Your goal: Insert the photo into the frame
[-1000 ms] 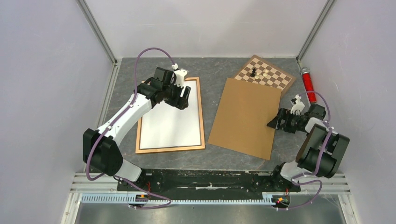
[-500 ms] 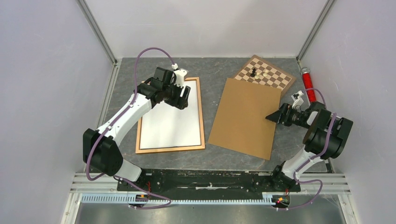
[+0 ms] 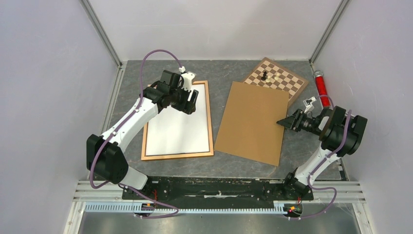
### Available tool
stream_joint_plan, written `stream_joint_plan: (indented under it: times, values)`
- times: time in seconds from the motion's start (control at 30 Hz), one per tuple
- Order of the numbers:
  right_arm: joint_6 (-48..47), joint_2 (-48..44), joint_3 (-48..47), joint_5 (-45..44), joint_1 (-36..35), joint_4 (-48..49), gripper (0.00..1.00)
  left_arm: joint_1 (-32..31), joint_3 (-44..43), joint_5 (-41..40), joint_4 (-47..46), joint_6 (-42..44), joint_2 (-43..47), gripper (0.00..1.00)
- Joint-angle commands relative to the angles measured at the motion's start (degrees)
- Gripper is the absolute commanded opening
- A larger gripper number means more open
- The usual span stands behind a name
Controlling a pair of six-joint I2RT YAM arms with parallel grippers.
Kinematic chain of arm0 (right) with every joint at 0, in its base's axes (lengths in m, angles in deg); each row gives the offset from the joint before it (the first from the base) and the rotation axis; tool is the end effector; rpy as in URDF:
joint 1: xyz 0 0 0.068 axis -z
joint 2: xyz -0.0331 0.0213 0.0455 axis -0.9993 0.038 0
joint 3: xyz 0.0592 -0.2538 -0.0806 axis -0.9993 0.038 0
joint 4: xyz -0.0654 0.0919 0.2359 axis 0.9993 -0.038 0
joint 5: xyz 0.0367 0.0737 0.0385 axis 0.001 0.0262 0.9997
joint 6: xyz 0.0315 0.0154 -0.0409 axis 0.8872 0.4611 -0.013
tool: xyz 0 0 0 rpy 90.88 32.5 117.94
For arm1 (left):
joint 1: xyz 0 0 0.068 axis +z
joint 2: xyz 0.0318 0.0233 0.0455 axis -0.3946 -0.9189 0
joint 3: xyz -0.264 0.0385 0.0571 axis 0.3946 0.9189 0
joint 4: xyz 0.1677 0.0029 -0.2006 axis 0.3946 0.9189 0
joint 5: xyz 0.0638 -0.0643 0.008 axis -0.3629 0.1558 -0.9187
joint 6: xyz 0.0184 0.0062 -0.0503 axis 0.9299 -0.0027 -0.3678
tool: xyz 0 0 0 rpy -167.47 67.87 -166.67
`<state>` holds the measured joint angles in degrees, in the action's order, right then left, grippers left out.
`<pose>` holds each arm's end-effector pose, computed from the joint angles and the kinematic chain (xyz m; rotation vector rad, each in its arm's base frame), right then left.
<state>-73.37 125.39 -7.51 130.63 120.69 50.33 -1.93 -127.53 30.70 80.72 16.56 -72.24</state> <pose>0.2680 -0.1332 0.0955 0.0632 2.0858 1.1797 0.2870 -0.1412 0.3059 0.6584 2.3500 -0.3749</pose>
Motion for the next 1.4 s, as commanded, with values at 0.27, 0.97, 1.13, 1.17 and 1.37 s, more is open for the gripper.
stream_joint_plan:
  times: [0.27,0.97,1.13,1.17,1.37]
  values:
    - [4.39,-5.22,-1.19,-3.26,0.53,-0.35,0.09,-0.30,-0.53,0.98,-2.82,0.59,-0.75,0.78]
    - [17.03,-33.36,-17.95,-19.38,-11.46,-8.31,0.00,-7.57,-25.14,3.18,0.19,-22.43,-11.67,0.77]
    - [16.77,-36.26,-24.64,-30.05,-19.93,-8.46,0.00,-9.59,-34.86,5.22,0.08,-30.61,-14.87,0.77]
    - [16.83,-36.48,-25.87,-32.04,-21.32,-8.21,0.00,-10.07,-36.81,4.55,-0.05,-31.34,-15.36,0.77]
    - [18.47,-34.13,-34.84,-38.28,-29.58,-8.16,0.00,-13.34,-53.78,-0.86,2.02,-32.73,-20.47,0.75]
